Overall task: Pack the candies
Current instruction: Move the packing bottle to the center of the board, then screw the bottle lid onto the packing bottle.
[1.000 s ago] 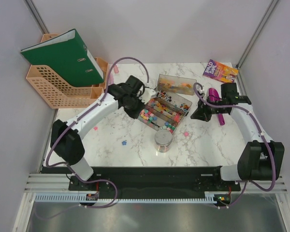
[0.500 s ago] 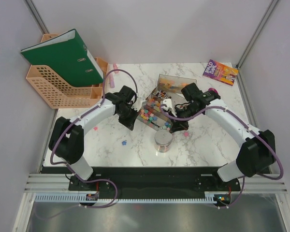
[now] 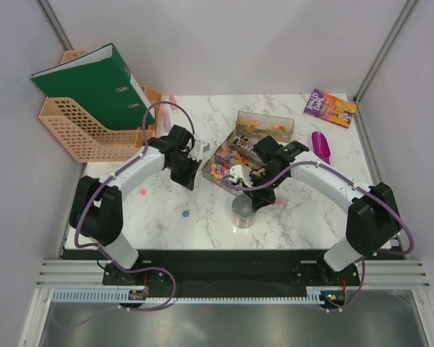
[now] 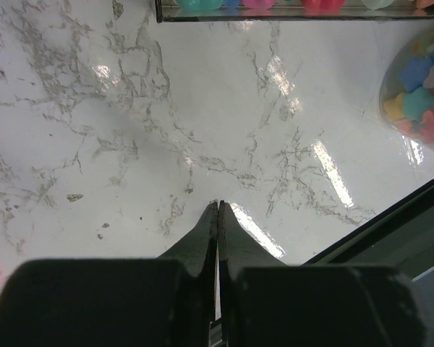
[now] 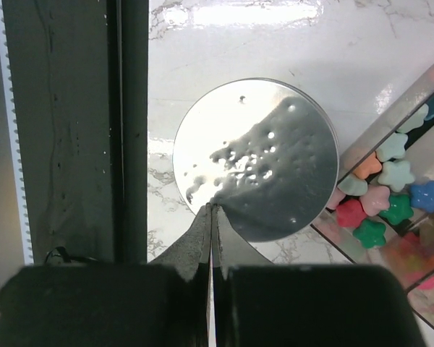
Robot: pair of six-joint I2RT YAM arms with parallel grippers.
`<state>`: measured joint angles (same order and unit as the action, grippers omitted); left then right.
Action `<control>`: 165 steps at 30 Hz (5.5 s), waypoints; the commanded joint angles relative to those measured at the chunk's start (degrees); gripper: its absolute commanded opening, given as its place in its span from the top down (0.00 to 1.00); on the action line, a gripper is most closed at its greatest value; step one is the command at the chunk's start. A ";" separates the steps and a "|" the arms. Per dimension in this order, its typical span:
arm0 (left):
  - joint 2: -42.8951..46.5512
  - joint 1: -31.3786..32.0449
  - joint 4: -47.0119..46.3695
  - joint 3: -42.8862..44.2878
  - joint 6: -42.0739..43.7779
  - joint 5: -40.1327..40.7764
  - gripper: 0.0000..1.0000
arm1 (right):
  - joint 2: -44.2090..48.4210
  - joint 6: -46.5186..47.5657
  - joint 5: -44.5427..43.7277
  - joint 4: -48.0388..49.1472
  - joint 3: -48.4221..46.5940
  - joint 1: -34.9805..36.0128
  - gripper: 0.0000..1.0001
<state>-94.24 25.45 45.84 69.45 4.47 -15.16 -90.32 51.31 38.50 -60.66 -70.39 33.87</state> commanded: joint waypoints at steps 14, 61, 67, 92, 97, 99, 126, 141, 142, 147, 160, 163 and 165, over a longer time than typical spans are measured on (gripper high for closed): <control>3.35 -0.40 -1.99 -1.42 -0.25 0.04 0.98 | 2.79 0.29 -2.81 2.73 -2.13 1.11 1.00; -3.32 31.32 -48.82 -21.37 2.74 -5.50 0.30 | 3.16 -32.00 6.23 30.53 -5.01 -43.09 0.02; -11.31 32.73 -59.10 -20.85 0.10 -2.08 0.32 | -1.34 -22.23 7.46 26.22 -4.14 -45.99 0.02; -41.90 36.42 -96.38 -22.79 6.70 -10.13 0.00 | -10.58 29.88 5.37 -7.45 -4.33 -47.58 0.02; -46.91 36.77 -94.37 -17.61 5.12 -12.61 0.00 | -9.34 31.57 3.77 -6.66 -1.42 -50.03 0.02; -48.49 36.60 -85.90 -14.10 4.67 -14.36 0.00 | -9.96 29.82 4.04 -6.48 -2.20 -51.00 0.02; -51.13 35.11 -77.40 -9.25 8.45 -16.22 0.98 | 7.52 52.67 -8.62 -23.01 2.27 -47.41 0.02; -54.83 31.50 -73.88 -5.73 7.04 -8.14 0.98 | 9.73 51.79 -2.03 -23.01 6.49 -42.66 0.02; -54.74 31.50 -74.14 -6.34 7.13 -7.09 0.98 | 9.55 51.87 -1.50 -23.01 6.58 -41.70 0.02; -54.83 31.24 -74.76 -6.87 6.96 -5.06 0.98 | 8.06 51.35 -0.27 -23.01 6.67 -39.76 0.02; -55.61 30.54 -74.94 -6.08 6.52 -1.46 0.98 | 8.84 50.82 -2.11 -23.01 9.56 -38.96 0.02; -55.88 30.18 -74.41 -5.47 6.51 -1.36 0.98 | 10.51 49.86 -3.25 -23.01 10.79 -38.88 0.02; -56.32 29.92 -73.88 -4.59 6.96 -1.54 0.98 | 11.57 48.98 -3.96 -23.01 11.41 -38.88 0.02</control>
<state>-139.24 59.31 -60.36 69.49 6.52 -31.83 -80.68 100.82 34.44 -75.44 -60.73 -5.41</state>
